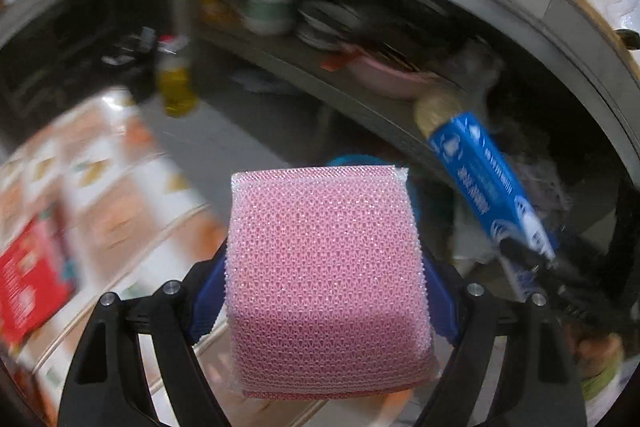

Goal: Collect trash
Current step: 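Carry the sponge and toothpaste box over to the blue wastebasket, then open both tools to drop the sponge and toothpaste box into the wastebasket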

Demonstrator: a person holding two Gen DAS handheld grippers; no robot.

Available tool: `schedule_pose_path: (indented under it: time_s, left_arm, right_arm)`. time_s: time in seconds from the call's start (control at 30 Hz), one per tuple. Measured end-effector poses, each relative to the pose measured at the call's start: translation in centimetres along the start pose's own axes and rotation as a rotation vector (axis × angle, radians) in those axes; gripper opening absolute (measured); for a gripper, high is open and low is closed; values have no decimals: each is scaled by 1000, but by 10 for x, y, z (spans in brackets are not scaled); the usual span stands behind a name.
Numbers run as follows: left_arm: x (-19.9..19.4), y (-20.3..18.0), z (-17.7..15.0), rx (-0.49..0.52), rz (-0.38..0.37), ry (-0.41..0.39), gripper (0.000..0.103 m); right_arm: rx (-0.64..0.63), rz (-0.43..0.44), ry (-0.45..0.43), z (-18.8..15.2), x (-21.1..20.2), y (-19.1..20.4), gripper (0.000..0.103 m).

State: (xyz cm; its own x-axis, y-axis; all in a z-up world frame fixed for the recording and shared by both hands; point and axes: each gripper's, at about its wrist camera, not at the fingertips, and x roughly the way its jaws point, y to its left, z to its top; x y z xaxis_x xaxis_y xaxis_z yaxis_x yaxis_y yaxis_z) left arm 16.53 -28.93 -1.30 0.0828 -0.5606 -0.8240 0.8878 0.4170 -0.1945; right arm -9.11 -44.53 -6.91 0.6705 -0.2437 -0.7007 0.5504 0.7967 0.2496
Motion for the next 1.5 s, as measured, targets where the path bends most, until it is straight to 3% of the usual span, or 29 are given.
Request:
schedule_pose_path:
  time_s: [0.13, 0.27, 0.4, 0.53, 0.67, 0.87, 1.03, 1.3, 1.5]
  left_arm:
    - [84, -32, 37, 55, -29, 150, 81]
    - [172, -45, 56, 29, -52, 323, 81]
    - [261, -47, 69, -20, -26, 458, 81]
    - [323, -51, 82, -32, 31, 490, 82]
    - [356, -49, 90, -99, 66, 483, 87]
    - [345, -46, 98, -81, 60, 416, 95]
    - [299, -37, 106, -116, 16, 371, 95]
    - [154, -20, 98, 17, -30, 204, 95]
    - [58, 24, 54, -50, -36, 107, 95]
  right_arm:
    - [103, -62, 92, -16, 38, -48, 45]
    - [180, -79, 215, -33, 96, -81, 45]
    - [225, -68, 310, -38, 153, -103, 45]
    - [245, -90, 358, -32, 193, -113, 45]
    - [268, -107, 390, -29, 220, -124, 45]
    - [214, -134, 436, -30, 250, -127, 45]
    - [155, -137, 453, -26, 273, -119, 46]
    - [68, -139, 442, -13, 293, -97, 45]
    - [25, -133, 429, -11, 285, -88, 43]
